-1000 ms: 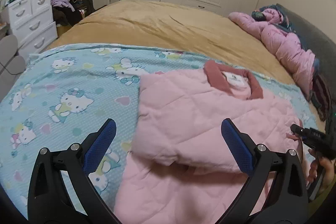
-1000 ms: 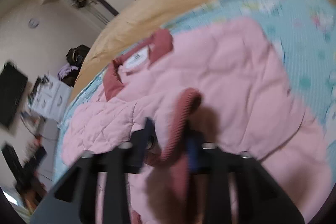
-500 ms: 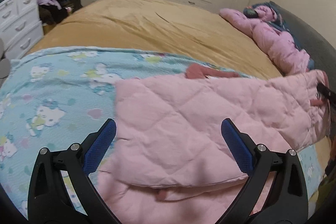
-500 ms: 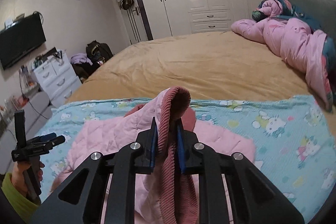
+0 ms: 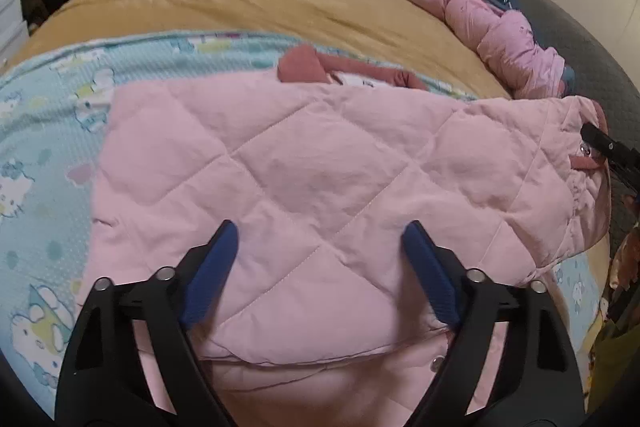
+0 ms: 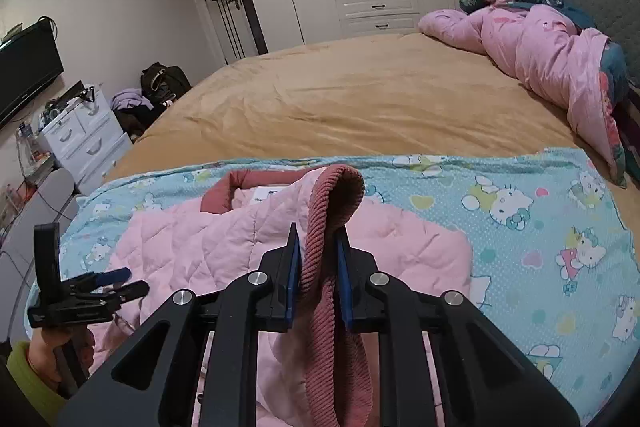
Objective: Fold large clothes
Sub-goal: 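Grasp the trimmed front edge with the right tool and fold it over the body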
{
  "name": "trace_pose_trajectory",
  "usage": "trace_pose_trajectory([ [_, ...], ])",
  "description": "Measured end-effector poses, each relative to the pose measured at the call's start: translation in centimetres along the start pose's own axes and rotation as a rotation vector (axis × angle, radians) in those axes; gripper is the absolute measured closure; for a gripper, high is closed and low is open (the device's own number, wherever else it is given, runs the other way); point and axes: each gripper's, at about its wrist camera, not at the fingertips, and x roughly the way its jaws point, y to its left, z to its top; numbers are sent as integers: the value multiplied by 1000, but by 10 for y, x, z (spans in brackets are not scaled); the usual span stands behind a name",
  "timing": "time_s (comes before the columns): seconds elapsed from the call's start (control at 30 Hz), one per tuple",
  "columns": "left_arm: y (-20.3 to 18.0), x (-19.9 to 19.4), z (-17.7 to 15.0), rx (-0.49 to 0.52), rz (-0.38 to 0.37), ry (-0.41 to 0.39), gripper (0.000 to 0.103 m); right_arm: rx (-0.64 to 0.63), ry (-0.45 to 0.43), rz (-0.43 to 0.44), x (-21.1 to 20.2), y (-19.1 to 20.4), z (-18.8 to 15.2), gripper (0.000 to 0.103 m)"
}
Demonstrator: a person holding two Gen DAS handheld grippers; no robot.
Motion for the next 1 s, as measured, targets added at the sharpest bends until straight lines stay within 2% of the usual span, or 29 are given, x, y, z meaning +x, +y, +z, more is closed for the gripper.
trace_pose_trajectory([
  [0.27, 6, 14, -7, -3, 2, 34, 34, 4, 22, -16, 7, 3, -3, 87],
  [0.37, 3, 20, -10, 12, 23, 48, 34, 0, 37, -40, 9, 5, -2, 77],
  [0.4, 3, 22, -10, 18, 29, 53, 34, 3, 43, -46, 10, 5, -2, 72],
  [0.43, 3, 23, -10, 20, 33, 55, 34, 5, 54, -50, 11, 5, -2, 63],
  [0.5, 3, 26, -10, 22, 38, 61, 34, 2, 46, -72, 9, 6, -3, 55],
  [0.6, 4, 27, -11, 17, 32, 58, 33, -12, 12, -92, 2, 11, -4, 44],
  [0.67, 4, 28, -11, 20, 35, 59, 33, -17, 8, -68, 2, 18, -6, 43],
  [0.9, 4, 29, -13, 28, 40, 60, 33, -117, 122, 7, 37, 63, -24, 42],
  [1.0, 3, 31, -14, 32, 42, 62, 33, -171, 212, -11, 62, 80, -36, 33],
])
